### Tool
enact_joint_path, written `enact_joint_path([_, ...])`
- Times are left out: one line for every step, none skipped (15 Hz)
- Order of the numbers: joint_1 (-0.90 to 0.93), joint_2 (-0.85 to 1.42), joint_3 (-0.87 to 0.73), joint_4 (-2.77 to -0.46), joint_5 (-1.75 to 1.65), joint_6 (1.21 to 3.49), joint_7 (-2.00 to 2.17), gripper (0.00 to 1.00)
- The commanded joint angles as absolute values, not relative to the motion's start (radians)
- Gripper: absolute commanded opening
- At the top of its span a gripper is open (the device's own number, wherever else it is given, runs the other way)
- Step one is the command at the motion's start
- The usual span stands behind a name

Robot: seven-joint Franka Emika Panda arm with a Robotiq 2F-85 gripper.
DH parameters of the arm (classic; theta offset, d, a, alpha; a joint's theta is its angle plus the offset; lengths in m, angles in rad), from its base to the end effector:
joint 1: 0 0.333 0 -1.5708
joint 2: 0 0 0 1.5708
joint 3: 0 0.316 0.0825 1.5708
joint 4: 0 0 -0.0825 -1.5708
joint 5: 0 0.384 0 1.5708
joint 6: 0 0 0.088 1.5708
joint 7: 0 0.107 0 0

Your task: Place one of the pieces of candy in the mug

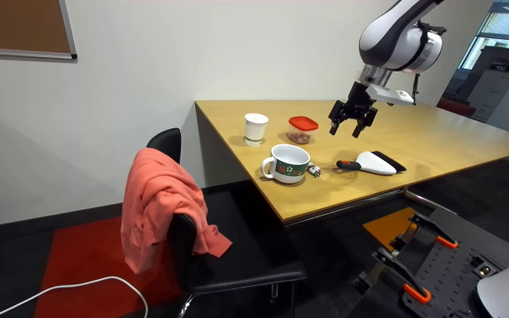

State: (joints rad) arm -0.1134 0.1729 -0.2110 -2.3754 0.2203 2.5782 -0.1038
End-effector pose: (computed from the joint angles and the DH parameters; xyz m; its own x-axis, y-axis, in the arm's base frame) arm 0.4817 -0.1673 0.2554 0.9193 -0.3917 0.0377 -0.3877 -0.9179 -0.0842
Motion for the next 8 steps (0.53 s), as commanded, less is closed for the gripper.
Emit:
enact_joint_path([-0.142, 0.194, -0.176, -2.373, 0.208, 2.592, -0.082, 1.00])
enact_joint_path([-0.142, 0.210, -0.172, -2.369, 0.207, 2.598, -0.079, 1.00])
enact_joint_path([-0.142, 0.217, -0.171, -2.365, 0.207, 2.599, -0.079, 1.00])
enact_joint_path([-0.143, 0.218, -0.171, -2.363, 0.207, 2.599, -0.079, 1.00])
enact_joint_path([-0.145, 0.218, -0.172, -2.360, 0.207, 2.599, -0.079, 1.00])
enact_joint_path([-0.146, 0.218, -0.172, -2.358, 0.207, 2.599, -0.079, 1.00])
enact_joint_path([-0.154, 0.229, -0.159, -2.342, 0.236, 2.593, -0.088, 1.00])
enact_joint_path([-0.158, 0.246, -0.149, -2.327, 0.253, 2.601, -0.081, 1.00])
